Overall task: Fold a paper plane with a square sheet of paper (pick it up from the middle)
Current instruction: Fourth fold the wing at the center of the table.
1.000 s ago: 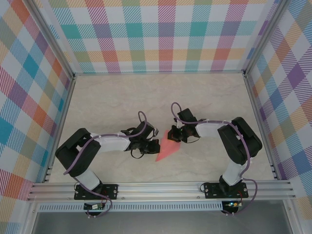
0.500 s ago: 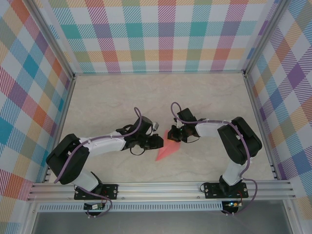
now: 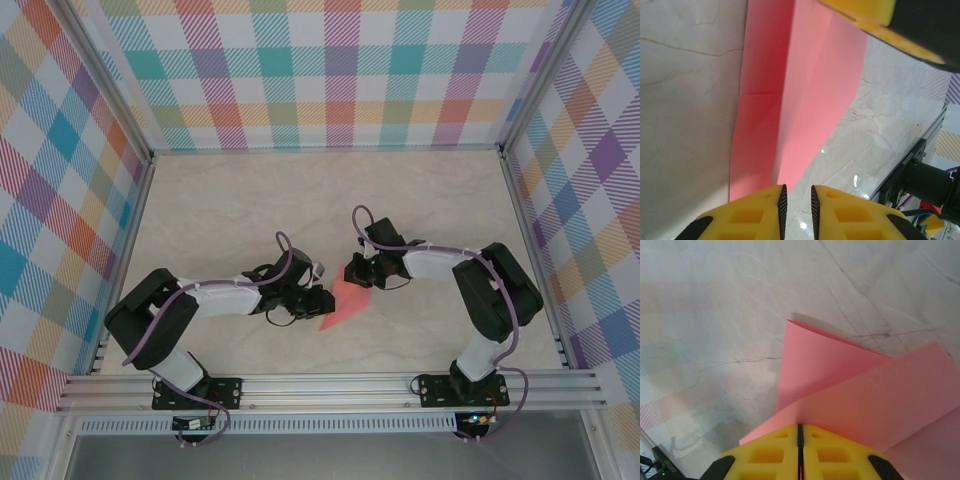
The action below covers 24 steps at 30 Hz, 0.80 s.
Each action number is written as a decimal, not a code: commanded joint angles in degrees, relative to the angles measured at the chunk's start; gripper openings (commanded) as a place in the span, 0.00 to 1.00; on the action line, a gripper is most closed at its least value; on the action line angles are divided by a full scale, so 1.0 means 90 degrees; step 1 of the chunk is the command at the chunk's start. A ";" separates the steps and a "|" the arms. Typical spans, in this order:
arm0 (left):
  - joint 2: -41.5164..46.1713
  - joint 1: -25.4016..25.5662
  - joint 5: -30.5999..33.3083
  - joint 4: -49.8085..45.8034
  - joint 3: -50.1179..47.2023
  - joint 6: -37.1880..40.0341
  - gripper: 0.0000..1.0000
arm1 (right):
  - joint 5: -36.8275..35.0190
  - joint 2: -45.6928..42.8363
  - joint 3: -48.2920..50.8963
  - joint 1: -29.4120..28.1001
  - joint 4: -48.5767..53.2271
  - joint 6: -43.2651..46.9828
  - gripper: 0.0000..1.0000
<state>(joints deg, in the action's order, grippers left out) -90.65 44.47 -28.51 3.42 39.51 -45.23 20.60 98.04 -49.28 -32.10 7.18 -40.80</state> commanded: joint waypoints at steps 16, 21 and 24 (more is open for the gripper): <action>-0.0258 0.0010 0.0121 -0.0003 0.0087 0.0111 0.18 | -0.0024 -0.0608 -0.0019 -0.0023 0.0449 -0.0037 0.19; -0.0299 0.0009 0.0190 -0.0076 0.0139 0.0163 0.17 | 0.0008 -0.0597 -0.0004 -0.0103 0.0473 0.0019 0.21; -0.0308 0.0010 0.0261 -0.0108 0.0159 0.0182 0.16 | 0.0039 -0.0539 -0.0003 -0.0181 0.0479 0.0043 0.21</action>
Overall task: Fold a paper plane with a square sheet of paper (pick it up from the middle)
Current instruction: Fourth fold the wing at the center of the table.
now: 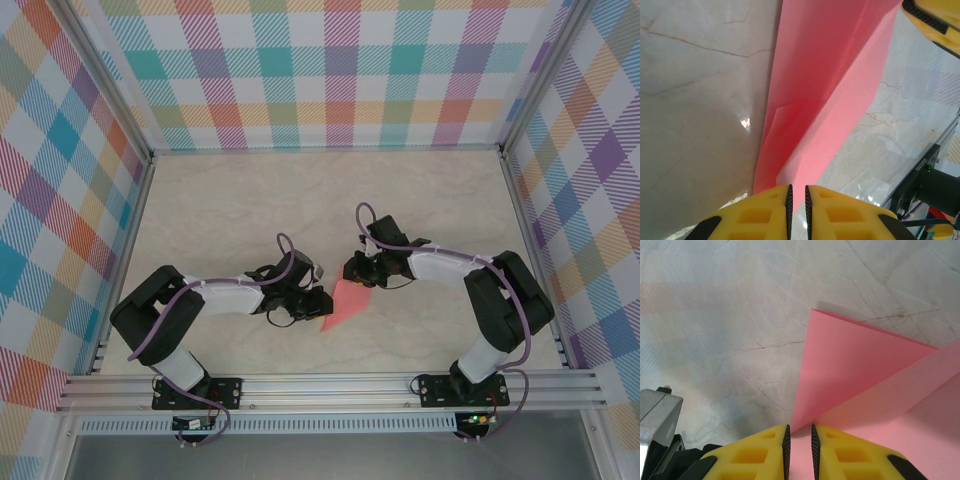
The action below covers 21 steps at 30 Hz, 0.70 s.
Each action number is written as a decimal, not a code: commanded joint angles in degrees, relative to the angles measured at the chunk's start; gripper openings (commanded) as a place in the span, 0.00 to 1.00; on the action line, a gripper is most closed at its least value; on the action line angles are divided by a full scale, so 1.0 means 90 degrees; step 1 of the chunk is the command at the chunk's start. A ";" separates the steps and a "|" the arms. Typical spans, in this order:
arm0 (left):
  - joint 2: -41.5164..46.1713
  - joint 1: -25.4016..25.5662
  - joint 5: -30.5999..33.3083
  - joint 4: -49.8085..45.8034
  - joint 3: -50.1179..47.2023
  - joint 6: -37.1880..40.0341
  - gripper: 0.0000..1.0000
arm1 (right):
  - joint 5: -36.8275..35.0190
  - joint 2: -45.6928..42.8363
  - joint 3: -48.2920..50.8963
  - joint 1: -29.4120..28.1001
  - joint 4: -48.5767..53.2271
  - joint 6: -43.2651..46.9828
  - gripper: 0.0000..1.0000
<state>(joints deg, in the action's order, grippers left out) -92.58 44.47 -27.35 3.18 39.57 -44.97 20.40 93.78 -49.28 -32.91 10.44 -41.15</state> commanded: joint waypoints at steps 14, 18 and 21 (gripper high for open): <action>-0.0170 0.0004 0.0290 -0.0286 0.0290 0.0315 0.14 | 0.0635 0.0366 -0.0094 -0.0377 -0.0319 0.0046 0.14; -0.0202 0.0003 0.0321 -0.0314 0.0299 0.0338 0.12 | 0.0609 0.0460 -0.0105 -0.0406 -0.0281 0.0026 0.13; -0.0223 0.0008 0.0335 -0.0332 0.0300 0.0349 0.12 | 0.0506 0.0536 -0.0133 -0.0421 -0.0161 0.0011 0.12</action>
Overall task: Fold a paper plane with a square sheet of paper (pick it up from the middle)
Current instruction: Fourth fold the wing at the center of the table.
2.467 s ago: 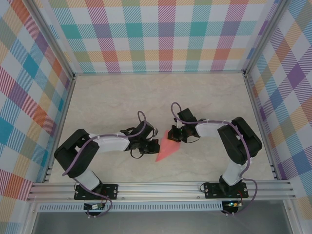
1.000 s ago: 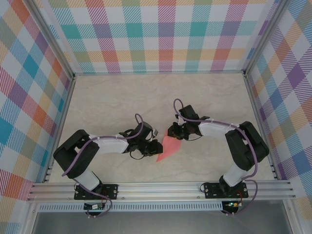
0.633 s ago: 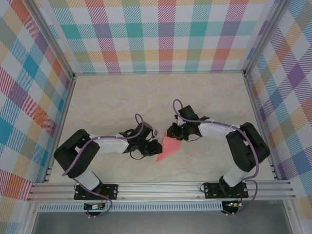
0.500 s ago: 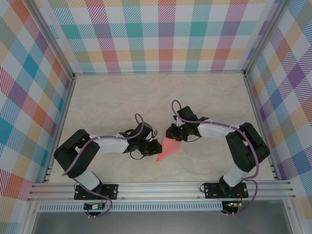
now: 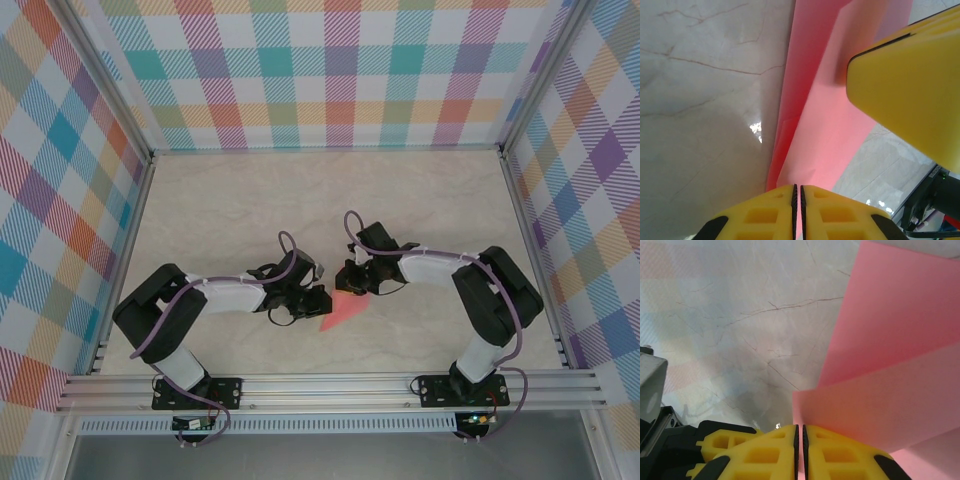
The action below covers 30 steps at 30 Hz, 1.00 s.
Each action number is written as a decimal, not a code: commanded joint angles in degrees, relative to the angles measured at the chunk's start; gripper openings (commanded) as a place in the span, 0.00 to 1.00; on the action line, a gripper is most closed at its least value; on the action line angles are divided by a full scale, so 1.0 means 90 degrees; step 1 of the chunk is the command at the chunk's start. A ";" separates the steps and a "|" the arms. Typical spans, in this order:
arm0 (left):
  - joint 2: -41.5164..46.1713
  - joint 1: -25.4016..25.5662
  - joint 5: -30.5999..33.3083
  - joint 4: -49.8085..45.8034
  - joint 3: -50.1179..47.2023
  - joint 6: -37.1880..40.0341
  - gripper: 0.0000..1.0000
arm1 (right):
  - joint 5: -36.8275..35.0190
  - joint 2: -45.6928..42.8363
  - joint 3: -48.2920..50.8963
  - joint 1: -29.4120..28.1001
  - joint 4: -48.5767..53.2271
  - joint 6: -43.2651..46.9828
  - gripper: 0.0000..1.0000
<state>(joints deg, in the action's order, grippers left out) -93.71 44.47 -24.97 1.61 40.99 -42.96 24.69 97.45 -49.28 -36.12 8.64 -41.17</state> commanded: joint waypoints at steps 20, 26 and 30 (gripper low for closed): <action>-0.0147 0.0005 0.0028 -0.0174 0.0216 0.0225 0.11 | -0.0642 0.0046 0.0060 -0.0079 0.0653 -0.0208 0.11; 0.0304 0.0007 -0.0152 -0.0011 0.0155 0.0118 0.14 | -0.0682 0.0028 0.0083 -0.0081 0.0622 -0.0274 0.11; 0.0536 0.0030 -0.0215 0.0087 0.0038 -0.0077 0.16 | -0.0702 0.0025 0.0082 -0.0079 0.0608 -0.0299 0.11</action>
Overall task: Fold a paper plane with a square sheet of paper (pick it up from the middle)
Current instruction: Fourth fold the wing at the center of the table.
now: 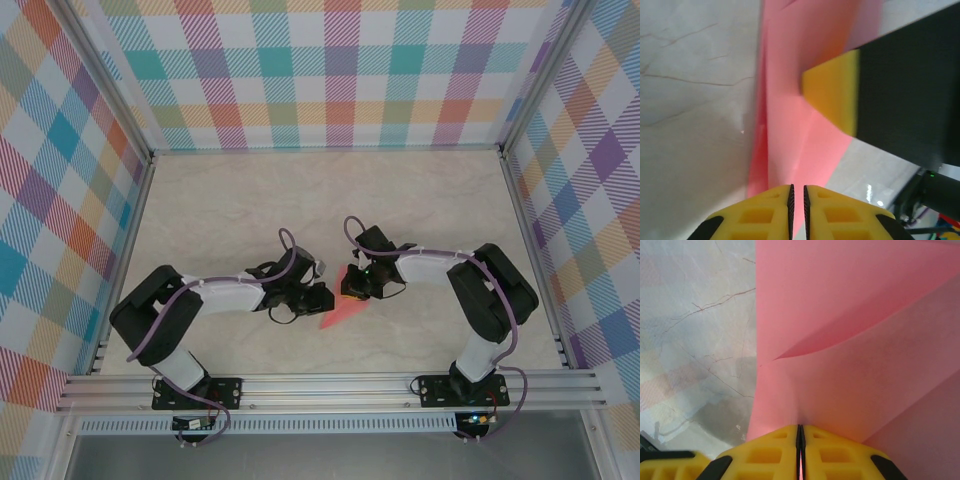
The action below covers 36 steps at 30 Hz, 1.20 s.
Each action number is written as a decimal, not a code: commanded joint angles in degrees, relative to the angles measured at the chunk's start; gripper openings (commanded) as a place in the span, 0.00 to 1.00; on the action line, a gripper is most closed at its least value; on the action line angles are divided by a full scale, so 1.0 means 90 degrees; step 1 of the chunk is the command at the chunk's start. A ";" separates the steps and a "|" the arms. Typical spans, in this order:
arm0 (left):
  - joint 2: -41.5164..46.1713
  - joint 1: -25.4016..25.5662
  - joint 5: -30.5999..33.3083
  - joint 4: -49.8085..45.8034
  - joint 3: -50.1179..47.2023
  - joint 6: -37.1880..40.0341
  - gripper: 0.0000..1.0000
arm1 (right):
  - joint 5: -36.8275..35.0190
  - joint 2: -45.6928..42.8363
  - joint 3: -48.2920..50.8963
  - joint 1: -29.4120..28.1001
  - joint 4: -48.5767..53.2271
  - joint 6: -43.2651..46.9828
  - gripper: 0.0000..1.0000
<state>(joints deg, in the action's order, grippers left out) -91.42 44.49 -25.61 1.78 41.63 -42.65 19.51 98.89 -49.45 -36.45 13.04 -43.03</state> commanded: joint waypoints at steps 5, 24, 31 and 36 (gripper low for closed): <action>0.0313 0.0145 -0.0256 0.0147 -0.0123 -0.0316 0.17 | -0.0136 -0.0130 0.0114 -0.0042 0.0114 -0.0112 0.11; -0.0286 0.0223 -0.0081 -0.0090 -0.0220 -0.0407 0.15 | -0.0157 -0.0088 0.0161 -0.0042 0.0178 -0.0166 0.11; -0.0380 0.0218 0.0037 -0.0198 -0.0182 -0.0340 0.14 | -0.0223 -0.0022 0.0172 -0.0042 0.0251 -0.0200 0.11; -0.0433 0.0219 0.0062 -0.0221 -0.0181 -0.0302 0.13 | -0.0282 0.0009 0.0180 -0.0043 0.0310 -0.0210 0.11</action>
<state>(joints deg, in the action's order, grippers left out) -94.35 46.00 -25.87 2.50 40.32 -45.80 19.07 98.85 -49.23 -36.49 12.95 -44.23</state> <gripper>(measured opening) 0.136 0.109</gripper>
